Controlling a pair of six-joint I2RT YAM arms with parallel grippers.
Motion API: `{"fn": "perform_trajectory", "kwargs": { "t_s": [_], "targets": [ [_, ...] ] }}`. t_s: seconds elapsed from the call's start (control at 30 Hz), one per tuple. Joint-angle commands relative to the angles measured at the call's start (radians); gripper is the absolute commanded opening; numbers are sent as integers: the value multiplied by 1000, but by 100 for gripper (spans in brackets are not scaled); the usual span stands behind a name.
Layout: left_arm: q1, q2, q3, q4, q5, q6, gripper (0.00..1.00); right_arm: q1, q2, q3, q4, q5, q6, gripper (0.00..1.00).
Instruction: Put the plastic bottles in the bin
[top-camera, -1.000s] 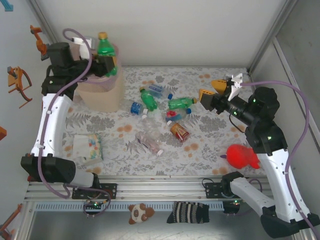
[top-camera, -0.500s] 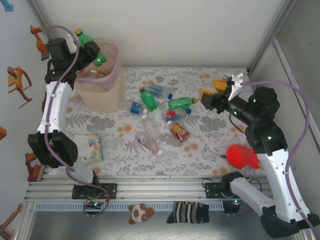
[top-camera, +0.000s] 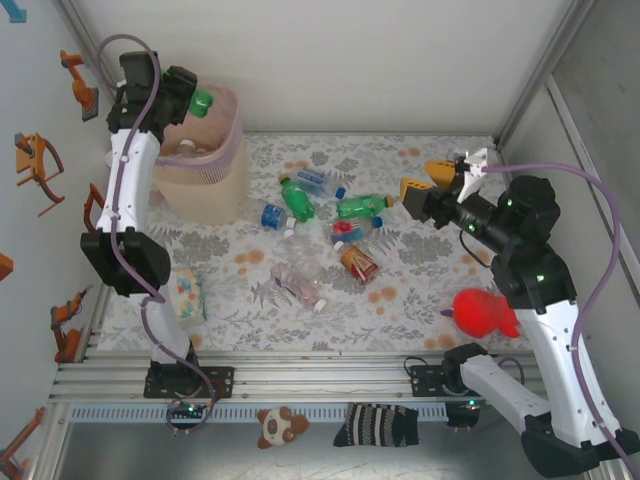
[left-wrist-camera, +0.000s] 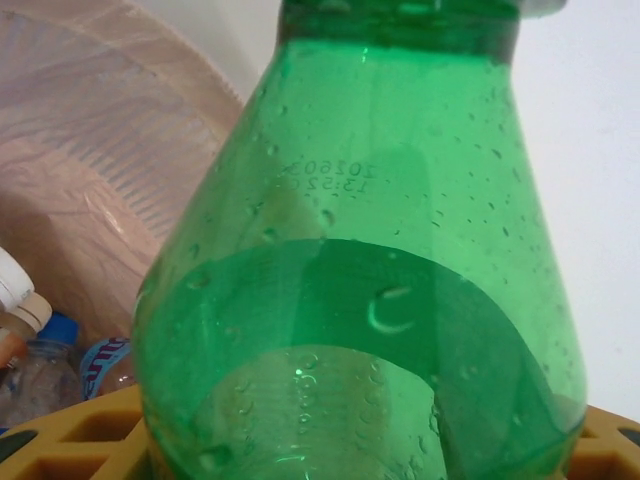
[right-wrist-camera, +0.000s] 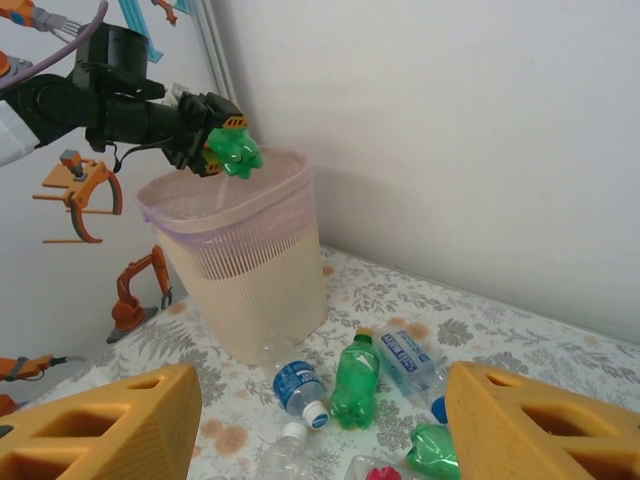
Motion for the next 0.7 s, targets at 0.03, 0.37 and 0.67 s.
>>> {"fn": "perform_trajectory", "kwargs": {
  "t_s": [0.03,0.37,0.67],
  "targets": [
    [0,91,102,-164,-24,-157,62,6,-19,10,-29,15,-4,64],
    [2,225,150,-171,16,-237,68,5,-37,-1,-48,41,-12,65],
    [4,267,143,-194,46,-284,80,6,-23,9,-58,42,-25,65]
  ]
}}
